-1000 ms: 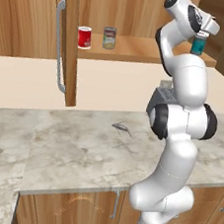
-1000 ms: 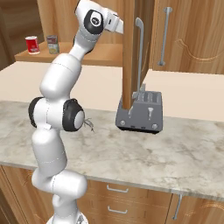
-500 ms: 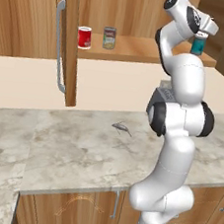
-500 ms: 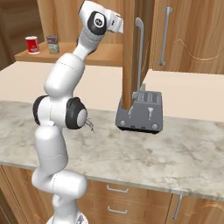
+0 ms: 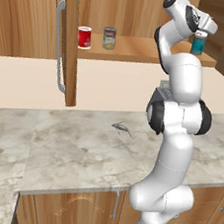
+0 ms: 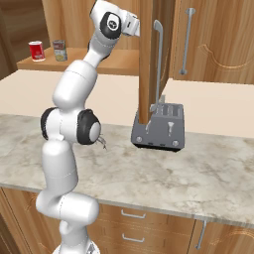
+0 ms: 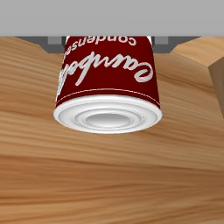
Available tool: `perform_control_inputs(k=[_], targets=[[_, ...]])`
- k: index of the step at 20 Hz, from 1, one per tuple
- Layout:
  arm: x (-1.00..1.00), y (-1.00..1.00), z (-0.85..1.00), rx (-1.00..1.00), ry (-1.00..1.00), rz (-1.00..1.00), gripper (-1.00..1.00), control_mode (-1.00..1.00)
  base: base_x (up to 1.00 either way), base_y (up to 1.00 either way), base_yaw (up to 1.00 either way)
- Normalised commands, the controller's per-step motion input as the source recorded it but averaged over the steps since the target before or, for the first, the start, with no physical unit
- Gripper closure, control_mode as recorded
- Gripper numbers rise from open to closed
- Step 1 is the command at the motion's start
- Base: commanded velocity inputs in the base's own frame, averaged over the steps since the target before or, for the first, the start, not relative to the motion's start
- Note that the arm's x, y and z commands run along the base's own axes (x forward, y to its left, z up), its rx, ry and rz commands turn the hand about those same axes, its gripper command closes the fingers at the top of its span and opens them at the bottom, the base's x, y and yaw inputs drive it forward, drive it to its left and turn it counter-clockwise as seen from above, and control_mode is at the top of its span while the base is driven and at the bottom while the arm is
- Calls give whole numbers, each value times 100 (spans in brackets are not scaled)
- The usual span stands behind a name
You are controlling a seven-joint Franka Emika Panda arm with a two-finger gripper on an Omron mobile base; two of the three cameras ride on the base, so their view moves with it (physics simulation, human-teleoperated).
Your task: Stack two cans on top of the other two cans in the cabinet.
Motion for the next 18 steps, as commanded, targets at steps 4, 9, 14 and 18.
perform_control_inputs(k=[4,9,14,18], targets=[[8,0,0,0,0,0,100,-100,0,0,0],[8,0,-5,0,0,0,100,-100,0,0,0],[0,0,-9,0,0,0,100,-100,0,0,0],[0,-3,-9,0,1,0,100,-100,0,0,0]])
